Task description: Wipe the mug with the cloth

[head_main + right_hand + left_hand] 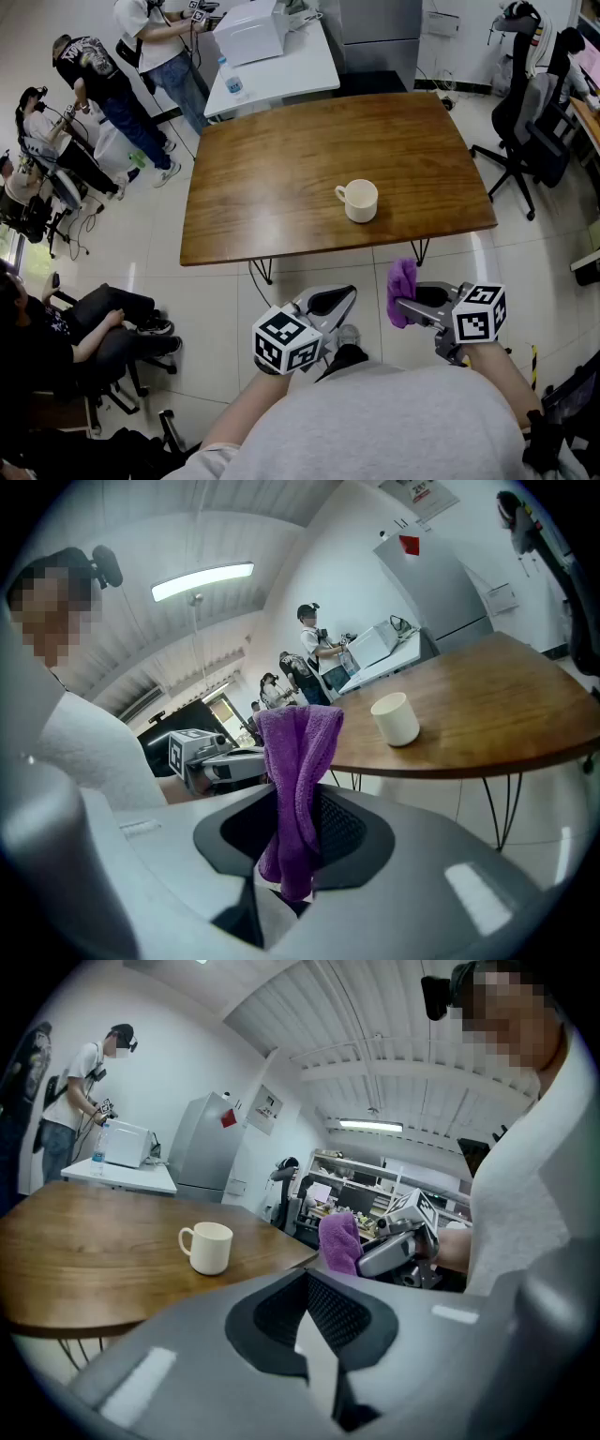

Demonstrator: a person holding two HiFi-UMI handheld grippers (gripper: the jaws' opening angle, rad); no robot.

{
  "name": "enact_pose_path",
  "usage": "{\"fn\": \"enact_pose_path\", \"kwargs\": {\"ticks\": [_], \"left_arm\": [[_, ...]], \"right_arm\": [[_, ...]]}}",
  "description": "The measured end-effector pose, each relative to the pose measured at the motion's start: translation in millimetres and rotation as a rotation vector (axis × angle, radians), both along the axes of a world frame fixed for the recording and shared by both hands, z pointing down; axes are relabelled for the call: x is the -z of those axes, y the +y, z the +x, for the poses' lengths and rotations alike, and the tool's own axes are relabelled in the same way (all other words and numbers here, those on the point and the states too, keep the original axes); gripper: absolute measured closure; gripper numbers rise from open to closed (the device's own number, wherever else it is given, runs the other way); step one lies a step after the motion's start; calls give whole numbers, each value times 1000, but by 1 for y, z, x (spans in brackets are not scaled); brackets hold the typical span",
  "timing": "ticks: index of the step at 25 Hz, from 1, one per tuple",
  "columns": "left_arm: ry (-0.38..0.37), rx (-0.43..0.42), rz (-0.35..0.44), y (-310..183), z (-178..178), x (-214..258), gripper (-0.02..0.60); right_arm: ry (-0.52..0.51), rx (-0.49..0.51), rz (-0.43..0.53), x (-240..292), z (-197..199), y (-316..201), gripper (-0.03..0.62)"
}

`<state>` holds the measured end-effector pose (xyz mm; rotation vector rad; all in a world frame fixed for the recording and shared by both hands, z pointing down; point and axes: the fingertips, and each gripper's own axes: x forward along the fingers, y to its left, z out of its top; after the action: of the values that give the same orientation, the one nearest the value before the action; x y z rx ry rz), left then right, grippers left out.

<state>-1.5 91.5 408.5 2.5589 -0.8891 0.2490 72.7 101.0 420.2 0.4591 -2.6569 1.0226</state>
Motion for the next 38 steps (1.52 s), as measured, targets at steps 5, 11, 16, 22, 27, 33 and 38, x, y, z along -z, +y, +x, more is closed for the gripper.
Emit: {"fn": "enact_pose_path", "kwargs": {"ticks": [5, 11, 16, 22, 27, 33, 38], "left_arm": [[6, -18, 0, -75, -36, 3, 581], [31, -18, -53, -128, -49, -19, 581], [61, -36, -12, -167, -46, -28, 572], [-74, -11, 11, -227, -62, -72, 381], [-153, -20, -39, -261, -68, -109, 360], [-163, -82, -50, -283, -59, -122, 397], [-177, -104, -41, -288, -51, -128, 503]], "right_arm": [[-8, -41, -6, 4, -28, -71, 485], [-20, -77, -52, -11, -33, -115, 485], [-4, -49, -99, -31, -29, -138, 485], [-17, -18, -142, -41, -41, -152, 485], [-5, 40, -151, -43, -56, -153, 485], [5, 69, -159, -47, -70, -161, 485], [4, 100, -171, -57, -84, -159, 485]]}}
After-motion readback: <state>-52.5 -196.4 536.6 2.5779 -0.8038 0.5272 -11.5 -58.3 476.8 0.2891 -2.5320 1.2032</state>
